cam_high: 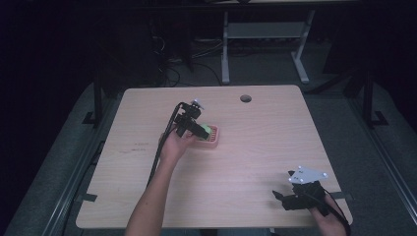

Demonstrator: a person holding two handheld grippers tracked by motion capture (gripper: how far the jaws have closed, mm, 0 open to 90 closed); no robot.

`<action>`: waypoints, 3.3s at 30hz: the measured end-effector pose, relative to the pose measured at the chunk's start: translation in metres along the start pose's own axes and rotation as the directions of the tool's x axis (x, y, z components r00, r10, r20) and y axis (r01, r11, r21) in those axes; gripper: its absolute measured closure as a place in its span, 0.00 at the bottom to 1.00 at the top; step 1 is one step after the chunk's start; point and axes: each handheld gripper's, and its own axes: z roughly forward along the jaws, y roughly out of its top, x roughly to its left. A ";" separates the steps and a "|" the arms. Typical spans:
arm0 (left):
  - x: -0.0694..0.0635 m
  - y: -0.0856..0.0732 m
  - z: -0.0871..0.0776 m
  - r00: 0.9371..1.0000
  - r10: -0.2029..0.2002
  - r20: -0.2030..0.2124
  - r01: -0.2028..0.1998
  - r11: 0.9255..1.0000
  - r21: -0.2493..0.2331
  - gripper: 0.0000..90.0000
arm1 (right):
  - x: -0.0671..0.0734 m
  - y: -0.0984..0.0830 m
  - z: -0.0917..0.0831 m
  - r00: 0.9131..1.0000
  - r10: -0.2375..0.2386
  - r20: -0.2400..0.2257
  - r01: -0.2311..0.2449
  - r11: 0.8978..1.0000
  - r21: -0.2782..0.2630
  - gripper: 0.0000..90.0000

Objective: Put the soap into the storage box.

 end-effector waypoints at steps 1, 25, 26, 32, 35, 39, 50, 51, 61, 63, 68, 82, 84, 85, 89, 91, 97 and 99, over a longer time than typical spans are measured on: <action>-0.001 -0.003 -0.003 1.000 -0.002 0.002 0.002 1.000 -0.015 0.23 | 0.000 0.000 0.000 1.000 0.002 0.003 -0.002 1.000 0.000 0.15; -0.009 -0.045 -0.031 0.997 0.070 0.027 -0.068 0.996 -0.059 0.23 | -0.004 -0.002 0.001 1.000 0.020 0.018 -0.020 1.000 0.002 0.15; -0.010 -0.046 -0.032 0.997 0.072 0.030 -0.071 0.996 -0.060 0.23 | -0.004 -0.002 0.001 1.000 0.019 0.019 -0.019 1.000 0.003 0.15; -0.013 -0.057 -0.036 0.995 0.092 0.029 -0.091 0.994 -0.061 0.23 | -0.004 -0.003 0.001 0.999 0.025 0.023 -0.025 1.000 -0.003 0.15; -0.013 -0.061 -0.039 0.995 0.098 0.029 -0.096 0.993 -0.066 0.23 | -0.005 -0.003 0.001 0.999 0.031 0.022 -0.030 1.000 -0.004 0.15; -0.014 -0.068 -0.041 0.994 0.104 0.028 -0.101 0.992 -0.070 0.23 | -0.005 -0.003 0.001 0.999 0.032 0.029 -0.032 0.999 -0.007 0.15; -0.020 -0.083 -0.049 0.990 0.134 0.032 -0.132 0.989 -0.065 0.23 | -0.007 -0.004 0.002 0.999 0.039 0.031 -0.039 0.999 -0.005 0.15; -0.020 -0.084 -0.049 0.990 0.135 0.034 -0.132 0.989 -0.067 0.23 | -0.007 -0.004 0.001 0.999 0.041 0.031 -0.040 0.999 -0.005 0.15; -0.020 -0.098 -0.054 0.990 0.138 0.038 -0.135 0.989 -0.068 0.23 | -0.008 -0.005 0.001 0.998 0.045 0.039 -0.044 0.999 -0.008 0.15; -0.020 -0.101 -0.054 0.989 0.141 0.039 -0.138 0.988 -0.063 0.23 | -0.008 -0.005 0.001 0.998 0.042 0.039 -0.042 0.999 -0.006 0.15; -0.020 -0.108 -0.055 0.990 0.139 0.036 -0.136 0.989 -0.064 0.23 | -0.008 -0.005 0.002 0.998 0.041 0.039 -0.041 0.999 -0.002 0.15; -0.021 -0.132 -0.063 0.989 0.144 0.036 -0.141 0.987 -0.076 0.23 | -0.009 -0.006 0.002 0.998 0.046 0.048 -0.046 0.999 -0.005 0.15; -0.019 -0.140 -0.062 0.990 0.138 0.034 -0.135 0.988 -0.077 0.23 | -0.009 -0.006 0.002 0.998 0.046 0.050 -0.046 0.999 -0.002 0.15; -0.019 -0.140 -0.062 0.990 0.138 0.034 -0.135 0.988 -0.077 0.23 | -0.009 -0.006 0.002 0.998 0.046 0.050 -0.046 0.999 -0.002 0.15; -0.014 -0.155 -0.061 0.992 0.124 0.032 -0.121 0.989 -0.082 0.23 | -0.008 -0.006 0.002 0.998 0.045 0.053 -0.045 0.999 -0.003 0.15; -0.014 -0.158 -0.060 0.992 0.119 0.031 -0.115 0.990 -0.085 0.23 | -0.008 -0.006 0.002 0.997 0.047 0.055 -0.047 0.999 -0.003 0.15; -0.010 -0.174 -0.065 0.993 0.115 0.019 -0.113 0.989 -0.092 0.23 | -0.009 -0.006 0.002 0.997 0.051 0.060 -0.051 0.999 -0.002 0.15; -0.010 -0.179 -0.066 0.994 0.108 0.017 -0.106 0.990 -0.098 0.23 | -0.008 -0.006 0.002 0.997 0.052 0.061 -0.052 0.999 0.000 0.15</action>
